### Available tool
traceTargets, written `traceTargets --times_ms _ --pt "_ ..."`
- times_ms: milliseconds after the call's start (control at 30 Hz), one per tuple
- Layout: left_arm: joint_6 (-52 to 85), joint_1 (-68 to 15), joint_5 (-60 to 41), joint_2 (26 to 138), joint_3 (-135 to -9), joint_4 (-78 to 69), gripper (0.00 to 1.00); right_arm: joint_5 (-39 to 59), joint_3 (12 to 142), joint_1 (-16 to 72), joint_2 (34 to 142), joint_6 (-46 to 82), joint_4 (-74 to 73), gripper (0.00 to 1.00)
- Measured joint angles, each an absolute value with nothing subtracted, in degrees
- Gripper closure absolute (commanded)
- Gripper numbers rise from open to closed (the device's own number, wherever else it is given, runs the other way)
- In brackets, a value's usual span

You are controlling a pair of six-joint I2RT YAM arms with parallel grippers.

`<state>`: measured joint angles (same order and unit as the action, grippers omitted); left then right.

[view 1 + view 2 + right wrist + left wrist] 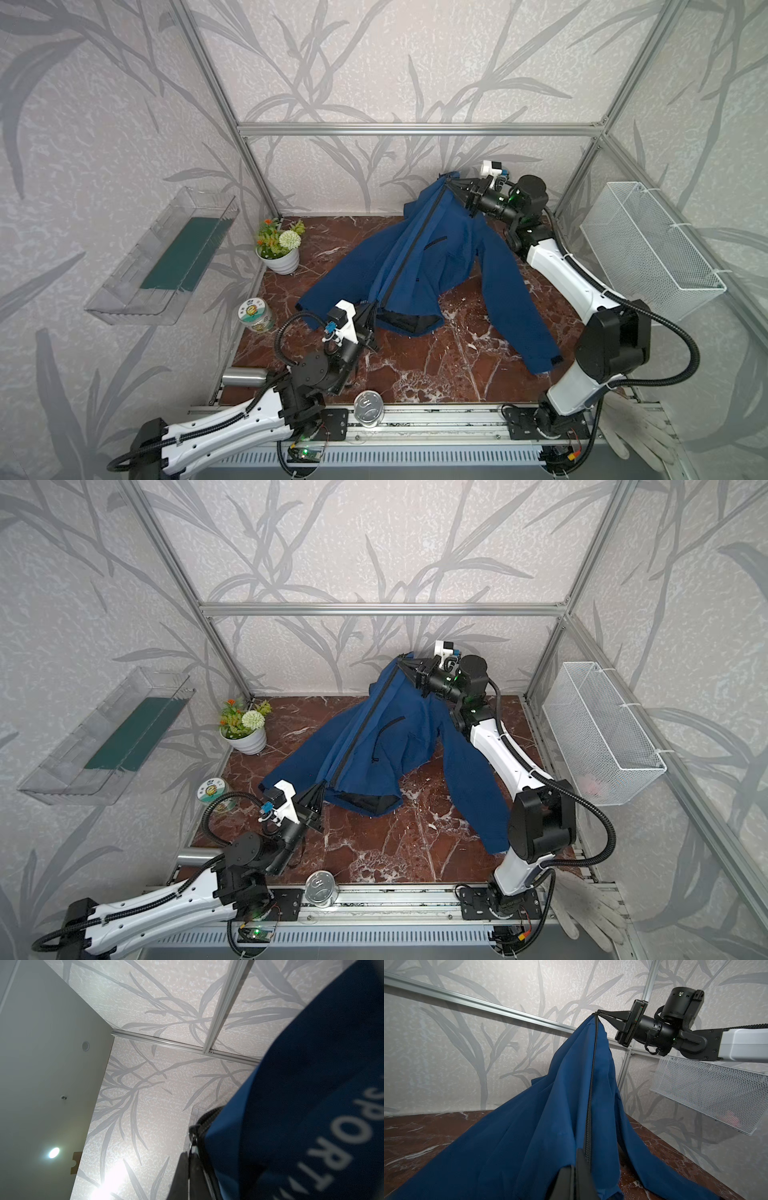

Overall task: Zip up the jacket
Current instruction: 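Pull the zipper up with the right gripper while the left holds the hem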

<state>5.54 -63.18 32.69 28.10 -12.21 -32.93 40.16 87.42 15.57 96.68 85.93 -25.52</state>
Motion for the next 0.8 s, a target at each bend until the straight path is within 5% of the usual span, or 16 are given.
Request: traceTargets --times_ms 800 --pt "6.02 -62.13 36.36 14.48 -10.22 -19.64 1.00 40.21 129.69 10.15 113.16 84.66 -10.90 1.00"
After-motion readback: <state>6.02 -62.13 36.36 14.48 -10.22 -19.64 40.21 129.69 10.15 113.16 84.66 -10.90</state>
